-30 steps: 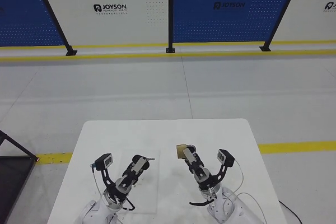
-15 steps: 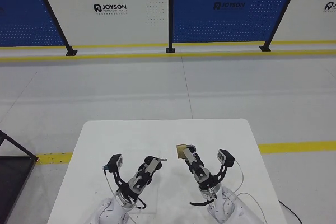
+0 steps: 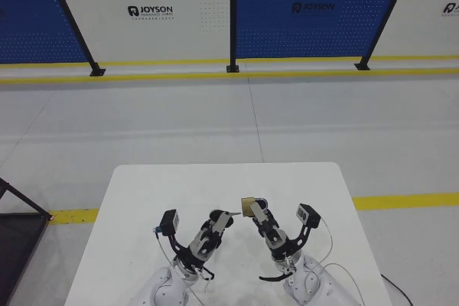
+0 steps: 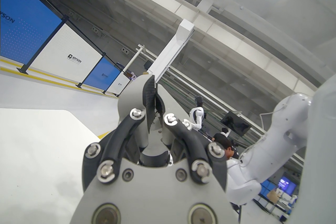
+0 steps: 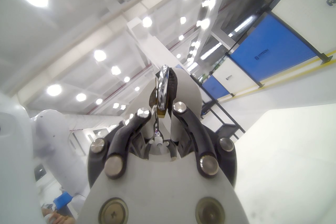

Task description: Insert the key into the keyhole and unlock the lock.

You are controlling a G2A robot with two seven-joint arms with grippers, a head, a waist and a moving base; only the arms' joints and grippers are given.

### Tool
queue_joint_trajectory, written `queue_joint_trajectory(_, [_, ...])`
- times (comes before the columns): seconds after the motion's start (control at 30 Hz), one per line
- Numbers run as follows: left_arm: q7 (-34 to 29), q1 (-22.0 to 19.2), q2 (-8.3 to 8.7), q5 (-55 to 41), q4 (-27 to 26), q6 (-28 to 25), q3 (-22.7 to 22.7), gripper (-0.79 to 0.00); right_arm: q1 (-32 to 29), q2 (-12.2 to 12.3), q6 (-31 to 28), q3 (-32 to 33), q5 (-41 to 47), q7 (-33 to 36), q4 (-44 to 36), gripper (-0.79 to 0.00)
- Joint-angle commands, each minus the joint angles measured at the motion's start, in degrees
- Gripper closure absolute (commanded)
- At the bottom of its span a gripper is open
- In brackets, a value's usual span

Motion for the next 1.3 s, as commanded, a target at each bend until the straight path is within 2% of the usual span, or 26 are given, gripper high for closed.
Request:
queue_joint_trajectory(0.0, [0.8,-0.4,-0.21,0.0,0.2,0.6,0.3,0.0,0.0,0.0,0.0,0.0,0.0,0.0,0.0,0.0])
queue_joint_trajectory(0.77, [1.7,-1.6,-1.19,1.1,1.6,2.1,1.1,0.0,0.0,0.0,0.0,0.0,0.0,0.0,0.0,0.0])
queue_joint_trajectory(0.97, [1.7,-1.6,-1.33,1.2,1.6,2.1,1.1,0.0,-0.7,-0.2,3.1,0.8,-0.2,1.5,-1.7,0.0])
queue_joint_trajectory(1.27, [2.1,-1.7,-1.6,1.5,1.8,2.2,1.2,0.0,-2.0,-0.9,5.3,2.0,-4.8,-2.2,-2.7,0.0])
